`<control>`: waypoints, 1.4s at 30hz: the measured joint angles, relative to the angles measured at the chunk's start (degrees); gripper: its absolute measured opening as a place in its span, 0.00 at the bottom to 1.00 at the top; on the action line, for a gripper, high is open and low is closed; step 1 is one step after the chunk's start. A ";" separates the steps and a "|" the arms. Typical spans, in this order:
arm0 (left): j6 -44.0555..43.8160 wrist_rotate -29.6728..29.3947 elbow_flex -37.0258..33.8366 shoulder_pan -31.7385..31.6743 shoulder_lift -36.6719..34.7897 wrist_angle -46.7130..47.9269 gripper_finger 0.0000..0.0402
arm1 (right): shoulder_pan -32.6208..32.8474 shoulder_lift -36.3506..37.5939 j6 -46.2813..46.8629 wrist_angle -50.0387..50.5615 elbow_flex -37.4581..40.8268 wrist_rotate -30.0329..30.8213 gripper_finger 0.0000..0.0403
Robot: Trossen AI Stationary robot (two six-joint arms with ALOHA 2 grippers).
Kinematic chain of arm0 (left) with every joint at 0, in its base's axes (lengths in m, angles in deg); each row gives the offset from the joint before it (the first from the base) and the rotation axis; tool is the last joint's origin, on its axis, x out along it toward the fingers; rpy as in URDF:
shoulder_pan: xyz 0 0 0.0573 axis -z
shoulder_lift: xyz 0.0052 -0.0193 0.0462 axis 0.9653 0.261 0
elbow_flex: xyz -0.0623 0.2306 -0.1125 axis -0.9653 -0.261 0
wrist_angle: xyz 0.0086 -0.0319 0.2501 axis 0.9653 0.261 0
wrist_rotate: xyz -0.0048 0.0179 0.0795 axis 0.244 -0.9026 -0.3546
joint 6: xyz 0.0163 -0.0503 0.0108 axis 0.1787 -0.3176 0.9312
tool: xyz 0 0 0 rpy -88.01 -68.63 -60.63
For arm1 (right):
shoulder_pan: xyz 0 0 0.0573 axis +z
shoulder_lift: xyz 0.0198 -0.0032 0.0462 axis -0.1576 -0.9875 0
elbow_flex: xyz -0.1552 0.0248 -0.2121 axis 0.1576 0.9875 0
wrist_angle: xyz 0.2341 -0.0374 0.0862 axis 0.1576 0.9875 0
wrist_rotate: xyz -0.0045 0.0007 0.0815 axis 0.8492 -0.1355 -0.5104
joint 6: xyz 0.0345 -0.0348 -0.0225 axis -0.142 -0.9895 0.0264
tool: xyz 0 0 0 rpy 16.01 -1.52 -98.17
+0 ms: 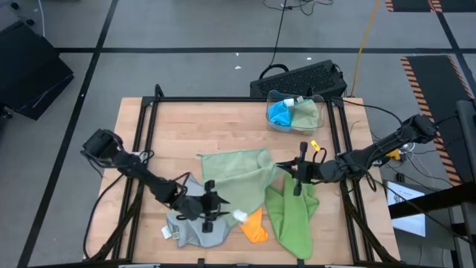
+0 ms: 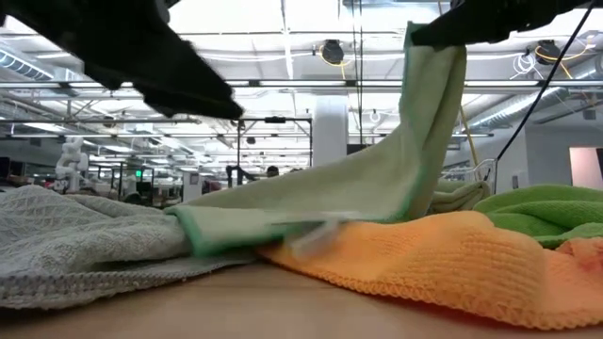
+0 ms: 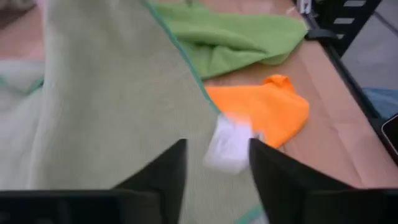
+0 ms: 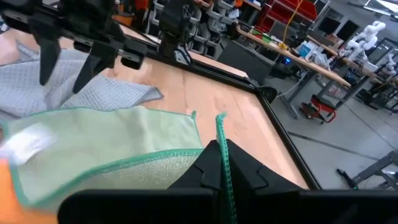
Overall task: Fold microfiber towels
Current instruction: Fold the light green microfiber towel
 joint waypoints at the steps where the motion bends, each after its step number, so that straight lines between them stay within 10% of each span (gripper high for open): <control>1: -1.24 -0.59 -0.02 0.58 -0.46 0.90 0.50 | -0.15 0.00 -0.02 0.02 0.00 -0.02 0.00; 14: 1.75 -7.64 7.34 9.55 10.37 0.72 0.56 | -3.35 0.00 1.37 -0.04 -0.01 -0.09 0.00; 23: -2.88 -9.37 27.82 7.71 22.82 30.25 0.60 | -3.95 0.00 2.72 -0.44 0.00 -1.55 0.00; 42: -5.35 -19.57 31.27 8.23 25.26 38.68 0.34 | -3.93 0.00 3.34 1.44 0.00 -1.53 0.00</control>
